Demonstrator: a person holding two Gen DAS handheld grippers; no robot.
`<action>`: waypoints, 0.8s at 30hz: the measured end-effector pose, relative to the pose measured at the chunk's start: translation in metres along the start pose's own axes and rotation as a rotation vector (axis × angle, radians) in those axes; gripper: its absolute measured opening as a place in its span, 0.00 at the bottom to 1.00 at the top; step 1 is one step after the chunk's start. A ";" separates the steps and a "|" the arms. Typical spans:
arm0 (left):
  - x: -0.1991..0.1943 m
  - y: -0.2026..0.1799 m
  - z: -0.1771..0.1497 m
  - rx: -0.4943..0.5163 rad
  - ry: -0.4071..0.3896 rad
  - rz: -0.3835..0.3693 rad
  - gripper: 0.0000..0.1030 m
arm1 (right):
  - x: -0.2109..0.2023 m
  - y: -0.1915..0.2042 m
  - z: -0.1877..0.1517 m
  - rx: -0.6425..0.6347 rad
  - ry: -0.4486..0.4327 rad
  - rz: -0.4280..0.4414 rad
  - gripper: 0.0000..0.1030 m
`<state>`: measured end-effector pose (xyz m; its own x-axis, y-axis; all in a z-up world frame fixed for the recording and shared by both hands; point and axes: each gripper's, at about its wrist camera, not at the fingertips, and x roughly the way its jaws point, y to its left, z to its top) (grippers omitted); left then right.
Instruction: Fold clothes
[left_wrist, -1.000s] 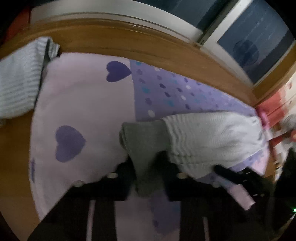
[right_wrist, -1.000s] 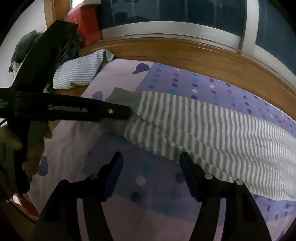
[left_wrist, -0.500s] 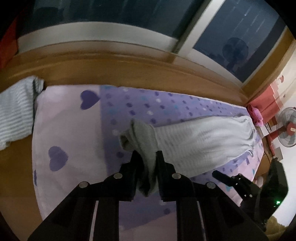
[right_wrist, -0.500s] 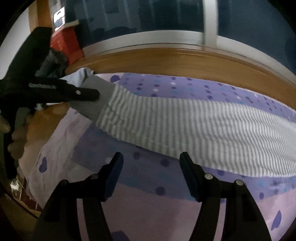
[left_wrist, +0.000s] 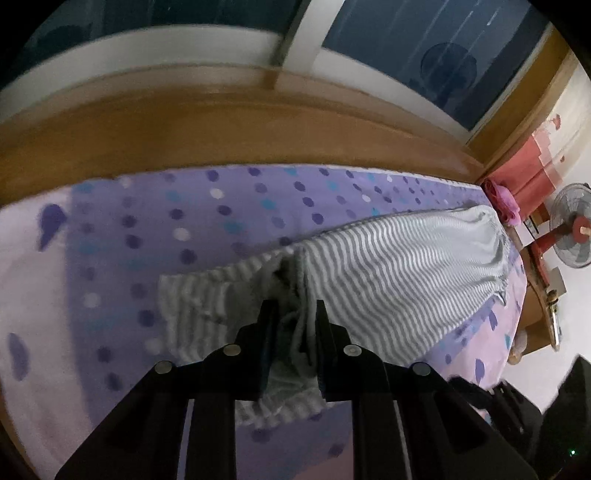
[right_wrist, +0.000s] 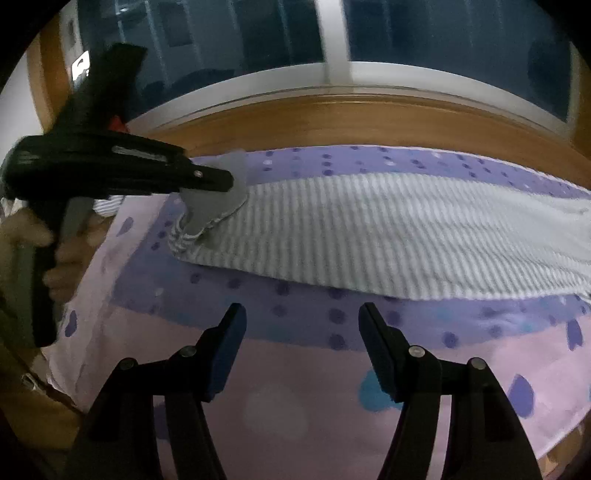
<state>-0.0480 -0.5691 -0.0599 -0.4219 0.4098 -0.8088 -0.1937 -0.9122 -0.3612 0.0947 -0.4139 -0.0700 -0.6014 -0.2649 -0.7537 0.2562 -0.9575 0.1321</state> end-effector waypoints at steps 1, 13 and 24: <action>0.008 -0.001 0.000 -0.012 0.011 -0.012 0.19 | -0.002 -0.004 -0.002 0.008 0.003 -0.010 0.62; -0.038 -0.010 0.001 0.100 -0.045 -0.052 0.55 | -0.018 -0.016 -0.005 0.049 -0.015 -0.041 0.62; -0.065 0.048 -0.040 0.039 -0.037 -0.083 0.55 | 0.042 -0.023 0.067 0.336 0.069 0.352 0.62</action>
<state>0.0051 -0.6399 -0.0434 -0.4351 0.4848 -0.7587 -0.2635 -0.8743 -0.4076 0.0127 -0.4107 -0.0612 -0.4681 -0.5816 -0.6653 0.1701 -0.7981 0.5781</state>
